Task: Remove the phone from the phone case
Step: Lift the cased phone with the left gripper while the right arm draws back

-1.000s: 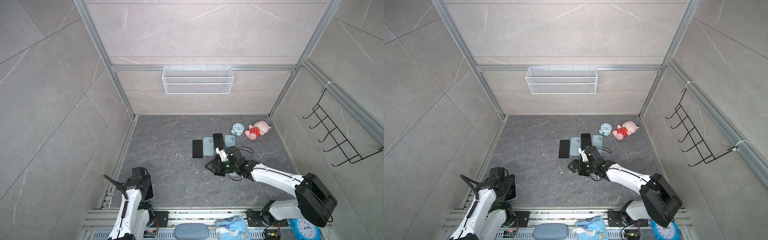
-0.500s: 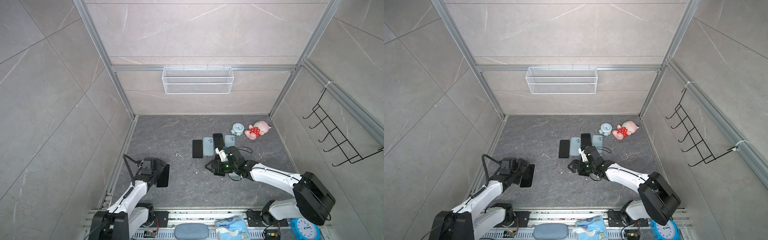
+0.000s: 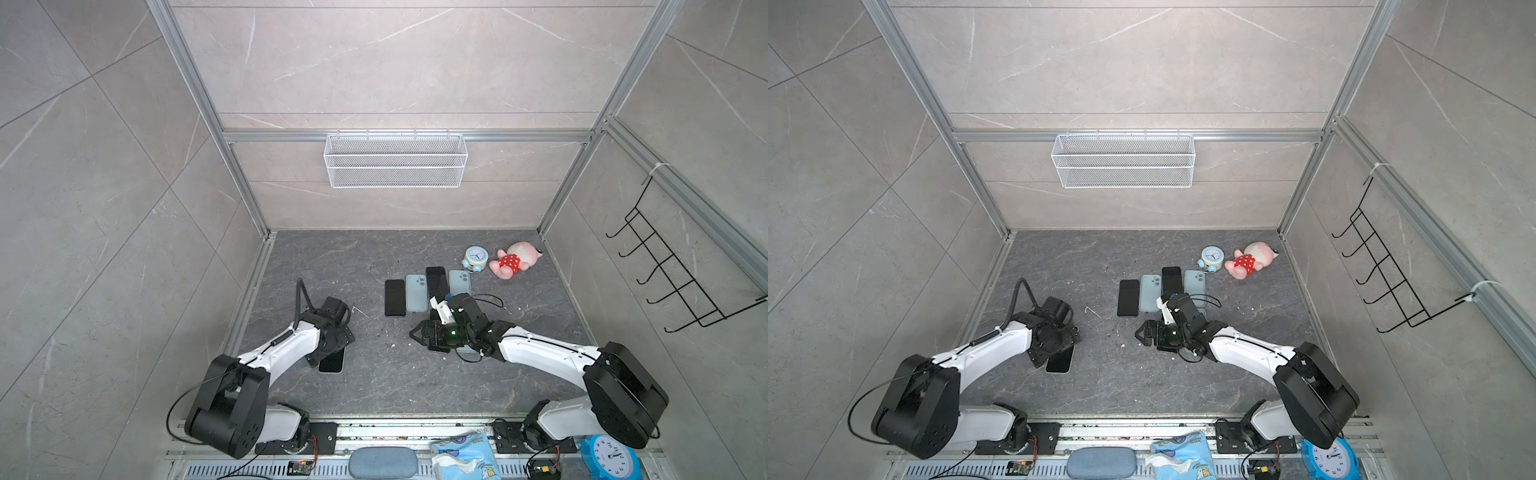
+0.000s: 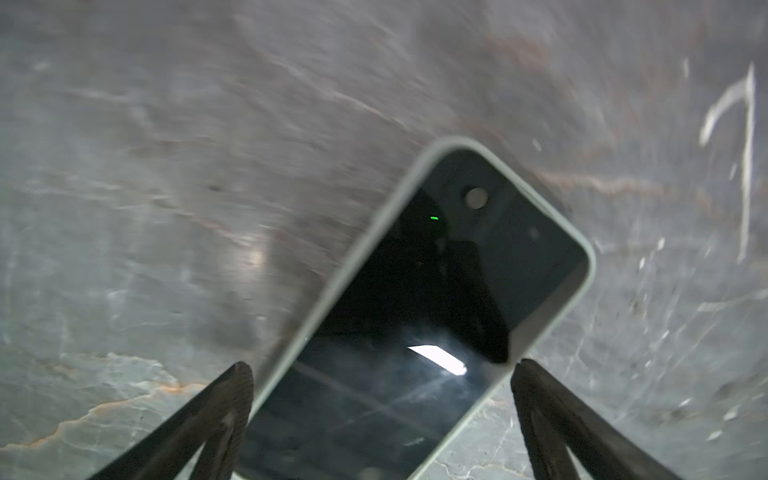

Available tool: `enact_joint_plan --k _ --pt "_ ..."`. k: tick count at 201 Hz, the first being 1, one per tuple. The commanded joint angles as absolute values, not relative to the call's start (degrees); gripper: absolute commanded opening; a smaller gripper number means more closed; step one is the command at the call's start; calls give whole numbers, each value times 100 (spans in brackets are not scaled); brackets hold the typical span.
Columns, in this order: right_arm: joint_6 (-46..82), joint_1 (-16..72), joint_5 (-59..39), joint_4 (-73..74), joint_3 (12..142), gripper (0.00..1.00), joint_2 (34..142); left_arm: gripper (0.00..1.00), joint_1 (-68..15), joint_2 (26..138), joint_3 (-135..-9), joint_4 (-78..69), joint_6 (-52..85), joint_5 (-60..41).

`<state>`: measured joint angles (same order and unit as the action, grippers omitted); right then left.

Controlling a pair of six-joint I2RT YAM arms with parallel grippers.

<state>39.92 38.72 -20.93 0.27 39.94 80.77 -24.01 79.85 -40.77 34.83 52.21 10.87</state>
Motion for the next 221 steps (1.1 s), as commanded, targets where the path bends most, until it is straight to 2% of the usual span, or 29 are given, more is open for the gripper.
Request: enact_joint_plan --k 1,75,112,123,185,221 --pt "4020 3929 -2040 -33 4085 88 7852 100 -2489 8261 -4214 4043 4771 1552" --pt "4067 3986 -1988 -28 4087 88 7769 100 -2588 9102 -4658 4250 4175 1767" --pt "4137 4139 -1995 42 4203 88 7892 99 -2594 9326 -4711 4119 4114 1514" --pt "4148 4272 -1987 65 4288 88 7960 96 -2578 9279 -4677 4019 4064 1354" --pt "4504 4895 -1856 461 4390 88 8396 69 -2579 9173 -4048 3197 4219 180" --pt "4799 5588 -1957 997 4494 87 8971 69 -2530 8734 -3862 2936 4414 -162"
